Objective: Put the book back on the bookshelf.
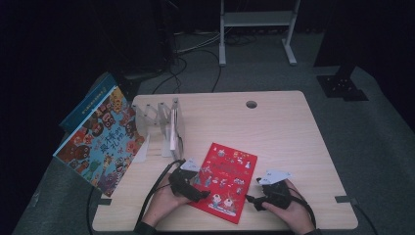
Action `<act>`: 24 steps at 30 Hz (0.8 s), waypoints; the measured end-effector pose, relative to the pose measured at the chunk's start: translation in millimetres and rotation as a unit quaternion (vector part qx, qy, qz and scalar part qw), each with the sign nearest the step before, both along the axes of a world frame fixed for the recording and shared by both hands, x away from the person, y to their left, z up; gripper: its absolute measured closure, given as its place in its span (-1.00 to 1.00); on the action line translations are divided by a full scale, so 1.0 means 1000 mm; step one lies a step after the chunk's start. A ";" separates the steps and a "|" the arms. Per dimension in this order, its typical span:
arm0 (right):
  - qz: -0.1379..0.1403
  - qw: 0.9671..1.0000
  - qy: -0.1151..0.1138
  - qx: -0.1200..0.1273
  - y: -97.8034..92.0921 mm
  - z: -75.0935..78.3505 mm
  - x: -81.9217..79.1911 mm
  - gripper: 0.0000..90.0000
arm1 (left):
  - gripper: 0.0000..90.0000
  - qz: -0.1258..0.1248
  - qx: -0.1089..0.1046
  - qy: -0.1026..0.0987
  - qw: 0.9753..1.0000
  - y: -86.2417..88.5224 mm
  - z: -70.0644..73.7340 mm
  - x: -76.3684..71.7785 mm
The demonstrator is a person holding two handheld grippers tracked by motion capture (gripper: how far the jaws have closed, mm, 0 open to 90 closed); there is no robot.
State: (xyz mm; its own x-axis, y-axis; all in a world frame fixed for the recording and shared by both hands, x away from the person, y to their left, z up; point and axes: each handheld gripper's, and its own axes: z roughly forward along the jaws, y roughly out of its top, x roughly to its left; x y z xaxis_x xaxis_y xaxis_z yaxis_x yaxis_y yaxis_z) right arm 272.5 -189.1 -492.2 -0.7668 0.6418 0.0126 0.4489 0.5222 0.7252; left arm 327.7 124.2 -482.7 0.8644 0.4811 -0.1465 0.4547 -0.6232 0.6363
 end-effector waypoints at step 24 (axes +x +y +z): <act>0.007 1.000 -0.005 -0.002 0.015 -0.007 -0.008 -0.79 | -0.94 0.010 0.010 -0.006 1.000 -0.023 0.001 0.024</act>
